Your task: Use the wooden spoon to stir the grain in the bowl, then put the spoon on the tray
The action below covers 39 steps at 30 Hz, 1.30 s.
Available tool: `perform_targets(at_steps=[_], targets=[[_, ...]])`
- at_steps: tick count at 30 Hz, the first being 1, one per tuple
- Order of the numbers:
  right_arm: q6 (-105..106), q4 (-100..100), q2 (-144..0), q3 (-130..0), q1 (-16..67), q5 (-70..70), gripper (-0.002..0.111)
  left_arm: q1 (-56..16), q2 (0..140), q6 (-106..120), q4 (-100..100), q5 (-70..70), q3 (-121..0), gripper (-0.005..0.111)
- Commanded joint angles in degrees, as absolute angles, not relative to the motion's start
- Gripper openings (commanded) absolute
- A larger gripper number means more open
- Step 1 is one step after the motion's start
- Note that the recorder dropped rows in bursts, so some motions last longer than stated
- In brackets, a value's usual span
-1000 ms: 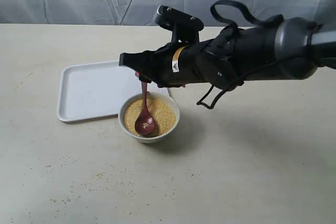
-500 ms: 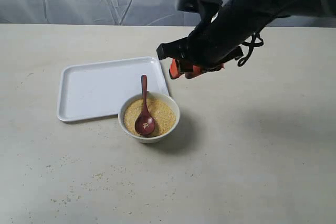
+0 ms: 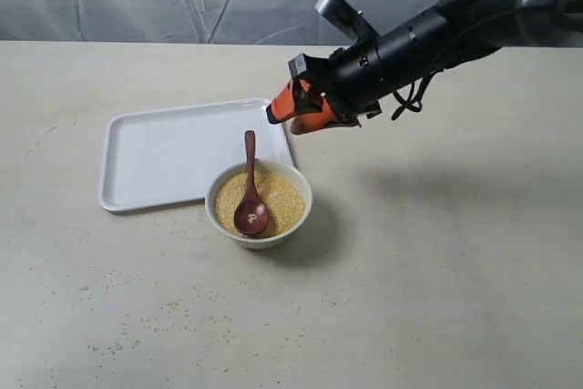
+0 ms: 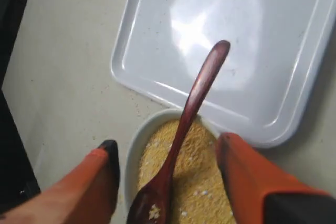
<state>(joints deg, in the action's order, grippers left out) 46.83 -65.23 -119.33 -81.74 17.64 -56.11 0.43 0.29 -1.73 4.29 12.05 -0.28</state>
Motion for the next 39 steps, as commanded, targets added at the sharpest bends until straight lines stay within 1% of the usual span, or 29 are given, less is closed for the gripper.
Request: perform_targets(at_steps=[1, 5, 10, 13, 17, 23, 31, 32, 34, 38, 39], targets=[[47.98, -68.19, -127.62, -89.40, 17.16, -55.99, 0.057, 0.48, 0.00, -1.90, 4.09, 11.84, 0.00, 0.000], [47.98, -73.03, -134.78, -94.24, 17.41, -58.10, 0.057, 0.48, 0.00, -1.90, 4.09, 11.84, 0.00, 0.000], [48.48, -76.34, -139.58, -94.59, 19.65, -58.81, 0.057, 0.48, 0.00, -1.90, 4.09, 11.84, 0.00, 0.000], [49.52, -77.96, -139.87, -94.59, 20.63, -59.66, 0.057, 0.48, 0.00, -1.90, 4.09, 11.84, 0.00, 0.000], [49.52, -81.78, -139.87, -94.59, 20.63, -60.86, 0.053, 0.48, 0.00, -1.90, 4.09, 11.84, 0.00, 0.000], [49.52, -81.53, -139.96, -94.59, 21.34, -61.78, 0.053, 0.48, 0.00, -1.90, 4.09, 11.84, 0.00, 0.000], [50.17, -82.67, -140.45, -94.59, 23.10, -59.55, 0.052, 0.48, 0.00, -1.90, 4.09, 11.84, 0.00, 0.000], [50.48, -83.07, -140.45, -94.59, 23.10, -59.68, 0.049, 0.48, 0.00, -1.90, 4.09, 11.84, 0.00, 0.000], [50.64, -84.01, -140.45, -94.59, 23.10, -59.84, 0.039, 0.48, 0.00, -1.90, 4.09, 11.84, 0.00, 0.000], [50.64, -86.73, -140.45, -94.59, 23.10, -59.96, 0.005, 0.48, 0.00, -1.90, 4.09, 11.84, 0.00, 0.000], [50.64, -87.74, -140.45, -94.59, 23.10, -59.96, -0.001, 0.48, 0.00, -1.90, 4.09, 11.84, 0.00, 0.000]])
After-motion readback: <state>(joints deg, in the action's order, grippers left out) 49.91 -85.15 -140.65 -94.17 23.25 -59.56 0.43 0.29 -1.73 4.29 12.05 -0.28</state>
